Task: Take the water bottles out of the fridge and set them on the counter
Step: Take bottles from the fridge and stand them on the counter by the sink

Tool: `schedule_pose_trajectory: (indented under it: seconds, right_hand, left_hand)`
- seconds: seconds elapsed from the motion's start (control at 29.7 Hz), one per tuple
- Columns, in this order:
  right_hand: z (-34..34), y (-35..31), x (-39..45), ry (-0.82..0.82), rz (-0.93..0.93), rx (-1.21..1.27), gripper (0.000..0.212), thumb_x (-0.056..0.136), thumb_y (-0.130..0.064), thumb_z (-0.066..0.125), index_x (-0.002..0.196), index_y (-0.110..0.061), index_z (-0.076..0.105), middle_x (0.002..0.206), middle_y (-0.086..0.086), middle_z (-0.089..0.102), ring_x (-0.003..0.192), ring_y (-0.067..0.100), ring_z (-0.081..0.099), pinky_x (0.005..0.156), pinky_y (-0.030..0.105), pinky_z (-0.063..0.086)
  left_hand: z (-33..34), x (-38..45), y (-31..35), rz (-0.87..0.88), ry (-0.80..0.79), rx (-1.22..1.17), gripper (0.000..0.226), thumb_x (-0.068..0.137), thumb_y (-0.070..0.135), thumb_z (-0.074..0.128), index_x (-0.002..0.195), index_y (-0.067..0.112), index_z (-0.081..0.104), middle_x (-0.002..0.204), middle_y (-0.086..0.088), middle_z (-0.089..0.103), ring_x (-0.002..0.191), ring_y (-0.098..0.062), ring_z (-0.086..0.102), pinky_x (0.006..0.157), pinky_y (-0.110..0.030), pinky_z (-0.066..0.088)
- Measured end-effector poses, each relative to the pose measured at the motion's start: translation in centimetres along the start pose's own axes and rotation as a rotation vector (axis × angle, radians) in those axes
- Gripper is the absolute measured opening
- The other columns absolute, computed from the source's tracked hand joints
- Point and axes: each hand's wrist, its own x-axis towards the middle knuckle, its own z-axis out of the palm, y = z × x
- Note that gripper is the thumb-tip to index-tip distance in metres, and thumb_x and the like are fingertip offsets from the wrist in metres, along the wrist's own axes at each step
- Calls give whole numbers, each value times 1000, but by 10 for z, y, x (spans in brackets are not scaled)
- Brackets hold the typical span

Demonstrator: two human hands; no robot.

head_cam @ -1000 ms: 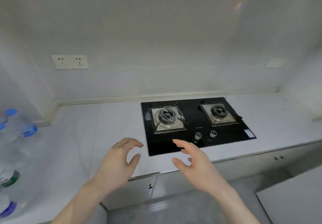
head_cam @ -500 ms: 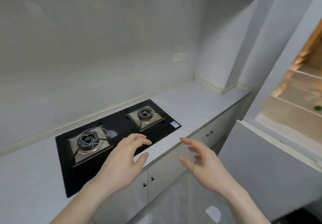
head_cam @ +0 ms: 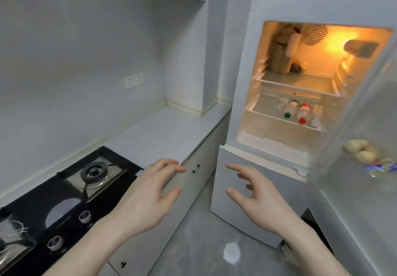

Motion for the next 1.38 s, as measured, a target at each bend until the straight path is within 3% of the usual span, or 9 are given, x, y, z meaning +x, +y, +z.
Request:
schedule_pose_trajectory:
  seconds: [0.1,0.34,0.64,0.71,0.81,1.08,1.21,1.38]
  right_hand:
    - [-31,18,8,86,44,-20,50,96,-46,66,141,-56,46,138,-38,45,130,-10,45,112,31,44]
    - [-77,54,44,280,114,-51,52,93,-39,70,138,-54,49,138,-37,46,127,-7,49,108,34,47]
    - [-98,87,138,390,227,-56,51,94,-35,69,137,-55,49,136,-36,48,125,-6,51,97,18,45]
    - [-102,92,158,408,247,-50,52,94,-35,69,138,-55,49,135,-35,47,125,-4,51,99,21,46]
    - [-107,106,186,448,287,-50,53,95,-36,68,141,-52,48,137,-33,46,124,-1,52,101,27,48]
    - [-123,164,235,478,411,-45,58,93,-36,71,144,-47,47,144,-24,45,124,9,55,100,29,49]
    - [-136,202,263,458,443,-42,58,94,-35,71,146,-42,47,148,-18,45,125,11,53,100,25,44]
    - [-159,260,311,416,492,-81,63,92,-32,73,150,-33,46,151,-7,45,137,20,49,112,37,44]
  left_hand:
    - [4,43,14,85,-37,5,34,99,42,59,132,47,52,141,34,37,102,12,46,92,-2,29]
    - [27,143,26,254,-66,-19,37,97,40,61,133,42,54,141,28,41,125,3,44,99,-9,29]
    - [81,283,12,378,-142,-148,39,96,41,61,134,39,54,137,28,42,129,5,43,109,-19,35]
    - [88,311,8,386,-179,-151,39,96,40,61,134,40,53,138,29,41,124,4,45,106,-21,38]
    - [106,359,2,403,-251,-127,43,97,40,60,138,37,51,141,25,39,101,-3,48,98,-18,38]
    - [160,462,21,442,-392,-107,51,95,37,61,144,36,46,146,18,38,128,-7,48,102,-20,37]
    - [189,505,41,456,-439,-86,53,95,37,62,144,36,44,150,13,38,137,-13,43,113,-32,38]
    - [232,569,66,385,-502,-25,58,93,35,64,147,33,42,152,4,37,134,-21,46,111,-37,42]
